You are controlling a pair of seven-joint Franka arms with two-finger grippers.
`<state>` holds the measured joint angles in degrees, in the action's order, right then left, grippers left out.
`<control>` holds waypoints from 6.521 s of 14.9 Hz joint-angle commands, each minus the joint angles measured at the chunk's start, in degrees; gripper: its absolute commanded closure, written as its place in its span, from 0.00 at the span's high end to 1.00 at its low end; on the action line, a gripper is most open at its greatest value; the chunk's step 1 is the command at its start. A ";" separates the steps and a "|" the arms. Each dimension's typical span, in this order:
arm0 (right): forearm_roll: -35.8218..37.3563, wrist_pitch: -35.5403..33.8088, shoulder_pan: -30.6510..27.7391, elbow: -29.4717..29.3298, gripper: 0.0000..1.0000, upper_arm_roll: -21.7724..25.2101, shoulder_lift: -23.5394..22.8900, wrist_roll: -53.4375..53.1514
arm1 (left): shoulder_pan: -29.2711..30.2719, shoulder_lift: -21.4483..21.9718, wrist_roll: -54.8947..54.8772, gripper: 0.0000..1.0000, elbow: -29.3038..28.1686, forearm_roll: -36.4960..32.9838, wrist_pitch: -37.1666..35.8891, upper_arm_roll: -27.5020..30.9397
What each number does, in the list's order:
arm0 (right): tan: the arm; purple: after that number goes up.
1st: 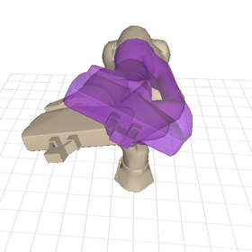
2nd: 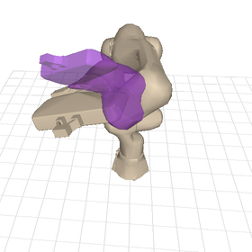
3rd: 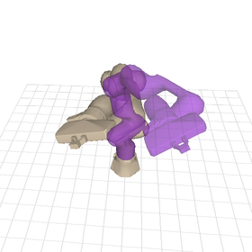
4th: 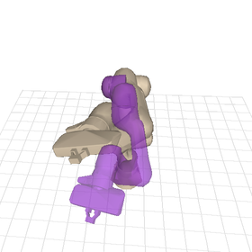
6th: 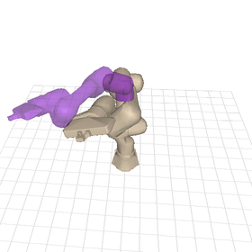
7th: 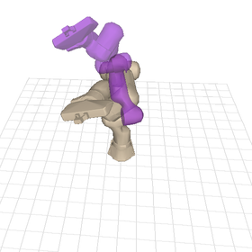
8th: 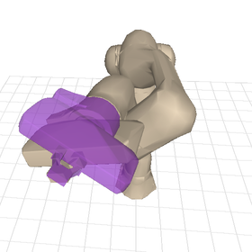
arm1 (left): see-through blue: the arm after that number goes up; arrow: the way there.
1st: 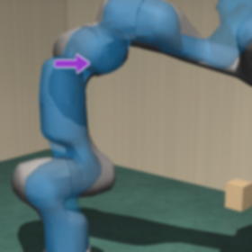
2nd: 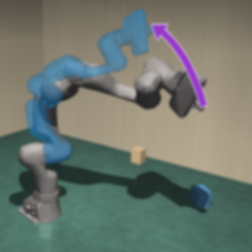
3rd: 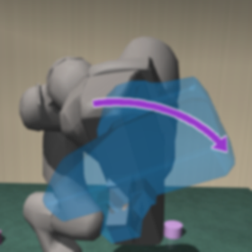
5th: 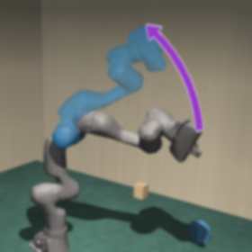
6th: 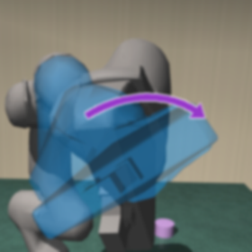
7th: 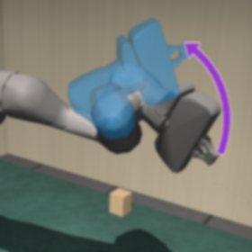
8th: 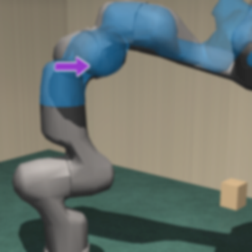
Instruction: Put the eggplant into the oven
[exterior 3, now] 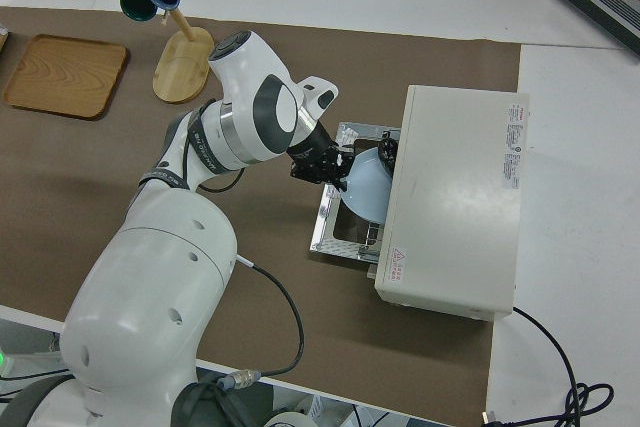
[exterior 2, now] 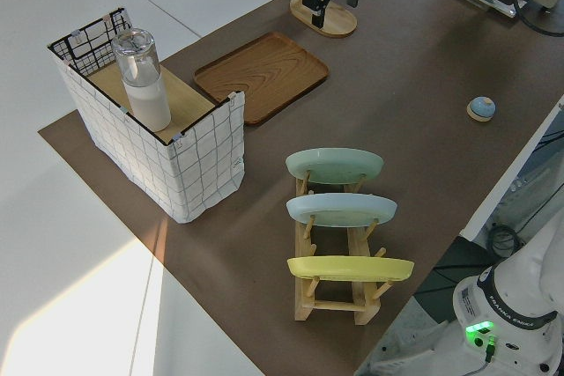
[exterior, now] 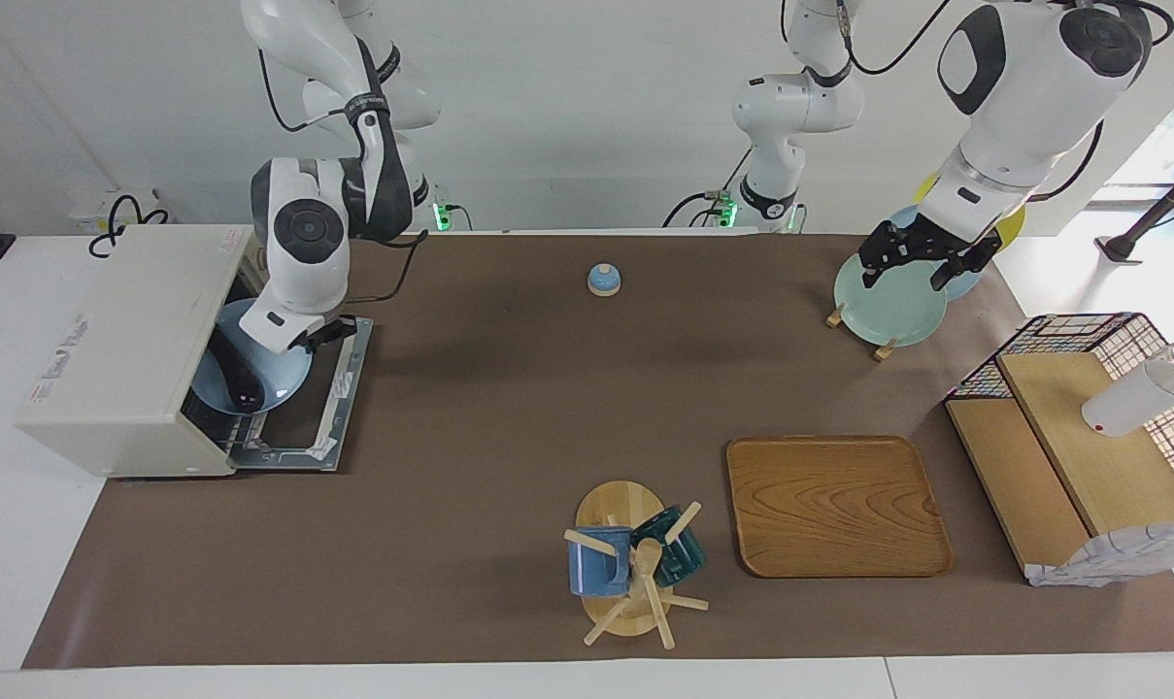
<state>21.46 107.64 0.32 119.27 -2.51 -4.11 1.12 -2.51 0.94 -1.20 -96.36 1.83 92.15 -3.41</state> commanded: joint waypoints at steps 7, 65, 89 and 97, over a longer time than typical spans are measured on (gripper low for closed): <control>-0.28 9.09 -6.92 7.03 0.34 -1.01 2.88 6.79 | 0.49 1.08 -0.30 1.00 -1.02 -0.87 0.84 -0.20; -2.55 -7.85 -6.65 -12.02 0.00 -1.36 3.85 19.18 | 0.40 2.84 -0.47 1.00 -1.02 -3.06 -0.04 -0.20; -20.67 -19.49 2.84 -24.88 1.00 6.64 4.29 8.30 | 0.49 2.84 -0.38 1.00 -1.02 -3.06 0.04 -0.20; -23.04 -20.80 1.96 -25.76 1.00 7.61 4.46 5.91 | 0.49 2.84 -0.38 1.00 -1.02 -3.06 0.04 -0.20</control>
<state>0.00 88.07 2.70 94.61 5.14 0.08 8.02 -2.51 2.72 -1.20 -96.40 -0.08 92.16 -3.34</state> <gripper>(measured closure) 0.000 0.000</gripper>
